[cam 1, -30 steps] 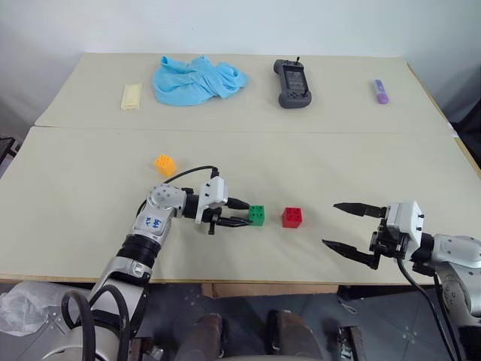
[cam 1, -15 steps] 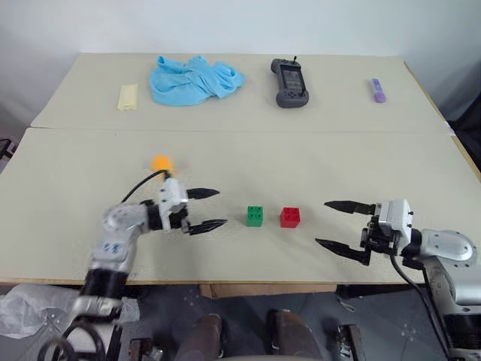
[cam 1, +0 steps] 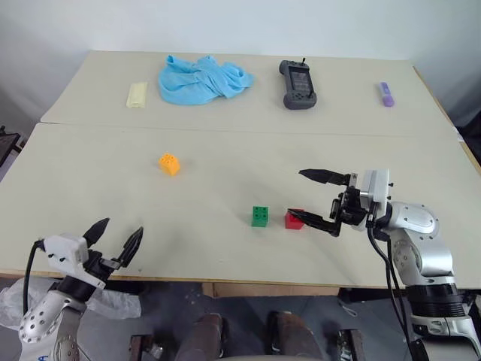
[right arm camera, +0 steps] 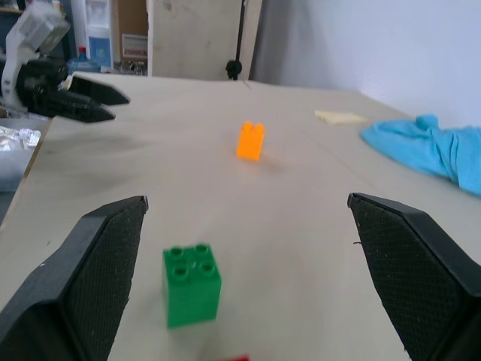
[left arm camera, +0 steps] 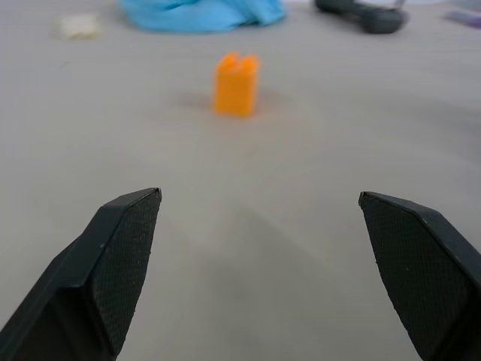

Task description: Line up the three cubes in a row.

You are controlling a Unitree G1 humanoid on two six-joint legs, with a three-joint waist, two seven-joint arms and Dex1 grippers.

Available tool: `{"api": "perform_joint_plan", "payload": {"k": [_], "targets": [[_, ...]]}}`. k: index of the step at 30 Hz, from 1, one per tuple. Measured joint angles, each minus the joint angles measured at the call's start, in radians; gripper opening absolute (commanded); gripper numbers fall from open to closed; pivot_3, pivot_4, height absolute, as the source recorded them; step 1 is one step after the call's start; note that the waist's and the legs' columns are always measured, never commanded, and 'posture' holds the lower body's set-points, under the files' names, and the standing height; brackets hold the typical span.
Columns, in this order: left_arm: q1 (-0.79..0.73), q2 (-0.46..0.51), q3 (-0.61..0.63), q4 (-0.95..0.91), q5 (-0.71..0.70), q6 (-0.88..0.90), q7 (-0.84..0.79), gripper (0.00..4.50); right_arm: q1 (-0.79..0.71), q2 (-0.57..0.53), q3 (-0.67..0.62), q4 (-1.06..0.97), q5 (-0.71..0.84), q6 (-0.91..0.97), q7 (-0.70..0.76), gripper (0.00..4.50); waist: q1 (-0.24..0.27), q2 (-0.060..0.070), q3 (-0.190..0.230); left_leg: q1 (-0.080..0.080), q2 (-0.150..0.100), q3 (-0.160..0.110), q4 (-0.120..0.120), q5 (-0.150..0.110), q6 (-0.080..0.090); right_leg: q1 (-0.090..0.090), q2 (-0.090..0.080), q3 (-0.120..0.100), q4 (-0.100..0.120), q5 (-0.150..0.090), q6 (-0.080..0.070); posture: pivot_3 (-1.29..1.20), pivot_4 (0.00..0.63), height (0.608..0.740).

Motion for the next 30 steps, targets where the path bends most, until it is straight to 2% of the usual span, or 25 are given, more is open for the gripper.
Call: {"api": "perform_joint_plan", "payload": {"k": [5,8,12,17,22,25,30], "targets": [[-0.115,0.055,-0.053,0.065,0.001,0.013,-0.014,4.47,-0.006,0.0,0.013,0.002,-0.024,-0.003,-0.003,4.5,-0.001,0.0,0.0,0.0,0.0,-0.001,0.0,0.0,-0.001,0.0,0.0,-0.001,0.001,0.0,0.0,0.0,0.15,0.74],[-0.3,0.148,-0.105,0.19,0.017,0.04,-0.036,4.47,-0.009,-0.001,0.016,0.003,-0.036,-0.014,-0.021,4.5,-0.004,0.0,0.0,0.0,-0.001,-0.001,0.0,0.001,-0.002,-0.001,0.001,-0.001,0.004,0.0,-0.001,0.0,0.15,0.74],[-0.515,0.224,-0.163,0.384,0.064,0.058,-0.045,4.47,-0.002,-0.001,0.016,-0.003,-0.045,-0.021,-0.041,4.5,-0.009,0.0,0.0,0.0,-0.001,-0.001,-0.001,0.001,-0.002,-0.003,0.002,-0.002,0.01,-0.001,-0.002,0.0,0.15,0.74],[-0.657,0.236,-0.244,0.572,0.106,0.066,-0.087,4.47,0.008,0.0,0.026,-0.021,-0.047,-0.021,-0.057,4.5,-0.021,0.0,0.0,0.0,-0.001,-0.001,-0.001,0.001,-0.002,-0.003,0.001,-0.004,0.01,-0.001,-0.002,0.0,0.15,0.74],[-0.843,0.24,-0.307,0.793,0.175,-0.004,-0.12,4.47,0.021,0.001,0.031,-0.054,-0.047,-0.015,-0.083,4.5,-0.019,0.0,0.0,-0.001,-0.002,0.0,0.0,0.002,-0.002,-0.003,0.002,-0.008,0.01,-0.001,-0.002,0.0,0.15,0.74],[-0.872,0.241,-0.309,0.866,0.181,-0.039,-0.128,3.84,0.028,0.001,0.031,-0.064,-0.047,-0.01,-0.094,4.5,-0.027,0.0,0.0,-0.001,-0.002,0.0,-0.001,0.002,-0.002,-0.004,0.002,-0.008,0.011,-0.001,-0.002,0.0,0.15,0.74],[-0.881,0.24,-0.319,0.921,0.188,-0.064,-0.155,2.35,0.045,0.001,0.031,-0.078,-0.047,0.0,-0.103,4.5,-0.029,0.0,0.0,-0.001,-0.002,0.0,-0.001,0.002,-0.002,-0.004,0.002,-0.008,0.011,-0.001,-0.002,0.0,0.15,0.74]]}}
